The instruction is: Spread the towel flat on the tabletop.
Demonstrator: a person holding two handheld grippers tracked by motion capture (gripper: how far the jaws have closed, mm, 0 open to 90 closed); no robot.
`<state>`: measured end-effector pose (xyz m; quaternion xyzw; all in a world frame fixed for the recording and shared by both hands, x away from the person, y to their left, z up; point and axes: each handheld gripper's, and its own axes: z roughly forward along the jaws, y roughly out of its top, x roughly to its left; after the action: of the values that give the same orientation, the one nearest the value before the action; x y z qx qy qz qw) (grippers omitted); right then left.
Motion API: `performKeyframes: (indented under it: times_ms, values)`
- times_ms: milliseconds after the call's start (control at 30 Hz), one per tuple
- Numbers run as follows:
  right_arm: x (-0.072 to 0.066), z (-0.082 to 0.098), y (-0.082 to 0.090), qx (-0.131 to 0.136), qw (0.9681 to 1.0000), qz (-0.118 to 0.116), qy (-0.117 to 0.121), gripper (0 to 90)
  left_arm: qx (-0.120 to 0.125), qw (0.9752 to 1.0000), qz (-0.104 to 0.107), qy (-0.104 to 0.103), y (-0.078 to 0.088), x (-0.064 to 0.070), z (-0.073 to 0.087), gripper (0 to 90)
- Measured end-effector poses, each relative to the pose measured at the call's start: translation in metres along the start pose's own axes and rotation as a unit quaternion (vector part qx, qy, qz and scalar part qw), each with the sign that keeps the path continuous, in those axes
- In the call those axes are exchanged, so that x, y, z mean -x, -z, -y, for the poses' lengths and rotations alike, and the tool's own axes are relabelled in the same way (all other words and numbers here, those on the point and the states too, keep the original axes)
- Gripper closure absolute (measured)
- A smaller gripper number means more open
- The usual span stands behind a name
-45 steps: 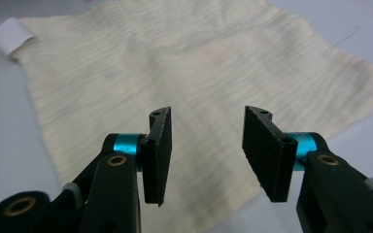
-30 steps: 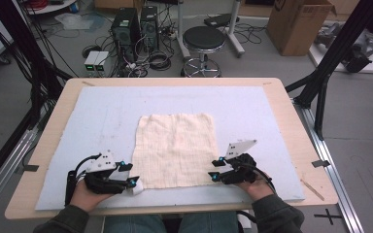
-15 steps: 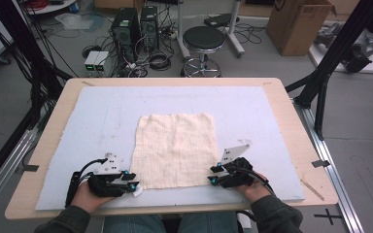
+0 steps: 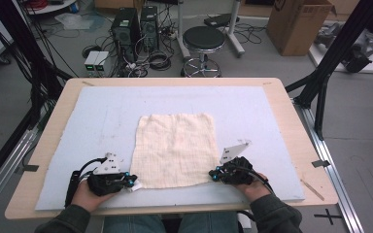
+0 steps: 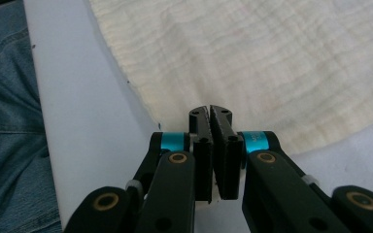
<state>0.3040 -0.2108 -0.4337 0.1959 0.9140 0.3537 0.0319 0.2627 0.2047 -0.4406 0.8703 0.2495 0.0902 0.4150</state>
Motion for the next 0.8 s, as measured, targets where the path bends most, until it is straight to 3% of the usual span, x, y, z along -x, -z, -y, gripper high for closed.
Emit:
performKeyframes:
  times_ms: [433,800]
  values:
    - [-0.013,0.002,0.004,-0.003,0.9996,-0.026,0.009,88.2,0.015,0.9998,0.009,-0.014,0.012,0.01,0.0,88.6]
    - [-0.02,0.008,0.011,0.007,0.9994,-0.031,0.013,85.8,0.028,0.9995,0.014,-0.008,0.022,0.017,0.003,87.8]
